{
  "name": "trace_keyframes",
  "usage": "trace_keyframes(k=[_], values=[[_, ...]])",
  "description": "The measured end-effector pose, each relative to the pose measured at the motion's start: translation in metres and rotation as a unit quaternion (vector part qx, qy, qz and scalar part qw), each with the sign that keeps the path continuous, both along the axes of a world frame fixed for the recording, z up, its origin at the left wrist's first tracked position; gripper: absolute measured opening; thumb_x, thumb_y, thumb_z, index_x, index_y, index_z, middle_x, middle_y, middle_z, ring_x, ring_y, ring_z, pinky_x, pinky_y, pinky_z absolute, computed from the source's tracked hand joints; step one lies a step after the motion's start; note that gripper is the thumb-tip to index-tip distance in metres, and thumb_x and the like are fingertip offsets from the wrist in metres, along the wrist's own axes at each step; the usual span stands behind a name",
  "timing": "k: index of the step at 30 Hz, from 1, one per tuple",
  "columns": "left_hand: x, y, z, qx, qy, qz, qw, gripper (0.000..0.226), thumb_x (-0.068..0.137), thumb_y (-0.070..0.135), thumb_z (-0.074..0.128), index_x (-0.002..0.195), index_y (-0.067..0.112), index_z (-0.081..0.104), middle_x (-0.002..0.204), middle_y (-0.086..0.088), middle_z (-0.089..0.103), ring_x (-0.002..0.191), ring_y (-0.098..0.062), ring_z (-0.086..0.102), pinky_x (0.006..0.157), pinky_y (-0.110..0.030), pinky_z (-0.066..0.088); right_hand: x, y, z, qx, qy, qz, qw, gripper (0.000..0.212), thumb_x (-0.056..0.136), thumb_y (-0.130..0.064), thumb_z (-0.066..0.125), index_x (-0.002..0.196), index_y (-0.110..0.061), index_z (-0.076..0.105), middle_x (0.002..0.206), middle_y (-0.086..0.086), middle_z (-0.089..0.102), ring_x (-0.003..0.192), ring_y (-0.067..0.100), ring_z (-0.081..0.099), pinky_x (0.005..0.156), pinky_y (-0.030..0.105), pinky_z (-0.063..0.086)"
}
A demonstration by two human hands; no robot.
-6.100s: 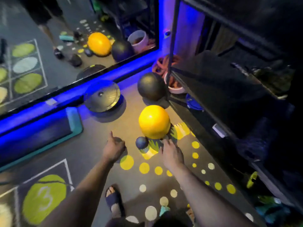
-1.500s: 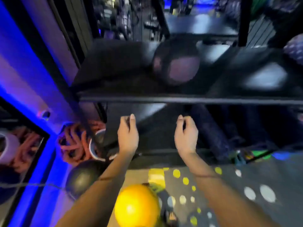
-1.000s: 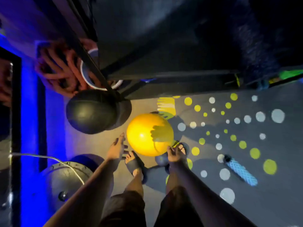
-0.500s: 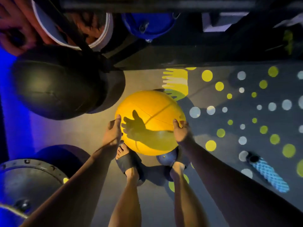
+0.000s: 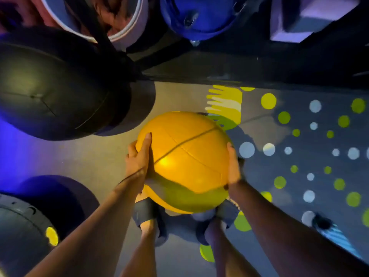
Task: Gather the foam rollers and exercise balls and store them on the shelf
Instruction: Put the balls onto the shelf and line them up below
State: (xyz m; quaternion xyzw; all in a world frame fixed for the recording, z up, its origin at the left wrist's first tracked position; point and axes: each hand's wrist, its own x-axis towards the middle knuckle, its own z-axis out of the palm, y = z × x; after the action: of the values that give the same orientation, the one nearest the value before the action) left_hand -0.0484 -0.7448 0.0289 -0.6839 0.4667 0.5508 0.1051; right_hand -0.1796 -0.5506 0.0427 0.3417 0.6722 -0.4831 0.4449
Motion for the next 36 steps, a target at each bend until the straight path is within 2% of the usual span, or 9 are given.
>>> trace_keyframes(k=[4,8,12,17,19,22,28,33,36], values=[[0.005,-0.006,0.063,-0.054,0.061,-0.003,0.997,0.107,0.050,0.103,0.051,0.135,0.038,0.050,0.139,-0.003,0.051,0.127,-0.028,0.051,0.113,-0.055,0.038,0.013,0.006,0.068,-0.041,0.018,-0.113,0.993,0.036,0.110,-0.035,0.031,0.140,-0.020,0.045,0.146,0.000,0.049,0.108,0.022,0.057,0.097,0.037,0.040],[-0.013,-0.030,0.192,-0.107,0.069,-0.029,0.991,0.096,0.058,0.100,0.045,0.135,0.043,0.045,0.139,-0.004,0.046,0.129,-0.033,0.046,0.114,-0.059,0.034,-0.003,-0.006,0.161,0.039,0.123,-0.083,0.988,0.063,0.090,-0.066,0.059,0.140,-0.028,0.054,0.139,-0.005,0.059,0.120,0.022,0.058,0.099,0.045,0.044],[-0.049,-0.052,0.341,-0.192,0.067,-0.061,0.977,0.073,0.079,0.086,0.048,0.136,0.041,0.043,0.141,-0.009,0.041,0.135,-0.042,0.037,0.116,-0.055,0.025,-0.034,-0.018,0.262,0.072,0.167,-0.068,0.981,0.093,0.068,-0.089,0.054,0.140,-0.031,0.055,0.143,-0.001,0.058,0.129,0.027,0.054,0.111,0.054,0.041],[-0.105,-0.062,0.484,-0.255,0.111,-0.086,0.957,0.064,0.085,0.079,0.050,0.138,0.044,0.042,0.147,-0.007,0.038,0.140,-0.042,0.031,0.115,-0.056,0.022,-0.077,-0.047,0.412,-0.011,0.194,-0.069,0.979,0.075,0.078,-0.085,0.055,0.130,-0.032,0.061,0.122,-0.003,0.069,0.110,0.028,0.066,0.092,0.041,0.055],[-0.129,-0.071,0.506,-0.272,0.168,-0.103,0.942,0.061,0.087,0.076,0.052,0.138,0.044,0.044,0.147,-0.006,0.040,0.141,-0.040,0.032,0.117,-0.054,0.021,-0.092,-0.056,0.459,-0.071,0.234,-0.031,0.969,0.059,0.099,-0.066,0.042,0.138,-0.024,0.053,0.126,-0.005,0.065,0.116,0.020,0.065,0.085,0.024,0.054],[-0.149,-0.077,0.521,-0.283,0.204,-0.102,0.932,0.059,0.088,0.074,0.053,0.136,0.041,0.047,0.145,-0.009,0.043,0.142,-0.038,0.034,0.120,-0.054,0.022,-0.111,-0.051,0.485,0.004,0.266,-0.076,0.961,0.097,0.085,-0.080,0.049,0.154,-0.013,0.034,0.151,0.016,0.047,0.135,0.037,0.050,0.103,0.045,0.043],[-0.179,-0.107,0.526,-0.313,0.234,-0.080,0.917,0.094,0.070,0.095,0.042,0.145,0.039,0.043,0.152,-0.011,0.043,0.144,-0.035,0.035,0.121,-0.056,0.024,-0.159,-0.085,0.509,0.081,0.289,-0.030,0.953,0.110,0.068,-0.090,0.036,0.151,-0.018,0.040,0.151,0.022,0.042,0.138,0.044,0.038,0.113,0.059,0.031],[-0.208,-0.131,0.506,-0.379,0.258,-0.205,0.865,0.089,0.086,0.071,0.055,0.159,0.028,0.028,0.168,-0.006,0.020,0.156,-0.021,0.012,0.126,-0.046,0.012,-0.189,-0.140,0.491,0.004,0.294,0.018,0.956,0.086,0.088,-0.078,0.045,0.157,-0.029,0.031,0.157,0.015,0.039,0.142,0.039,0.037,0.113,0.052,0.032],[-0.230,-0.125,0.486,-0.411,0.167,-0.369,0.817,0.086,0.091,0.064,0.054,0.161,0.036,0.014,0.170,-0.011,-0.001,0.155,-0.040,-0.002,0.120,-0.065,0.014,-0.201,-0.166,0.478,-0.035,0.361,0.142,0.921,0.066,0.095,-0.062,0.053,0.152,-0.032,0.039,0.152,0.006,0.049,0.135,0.030,0.049,0.106,0.041,0.042]])
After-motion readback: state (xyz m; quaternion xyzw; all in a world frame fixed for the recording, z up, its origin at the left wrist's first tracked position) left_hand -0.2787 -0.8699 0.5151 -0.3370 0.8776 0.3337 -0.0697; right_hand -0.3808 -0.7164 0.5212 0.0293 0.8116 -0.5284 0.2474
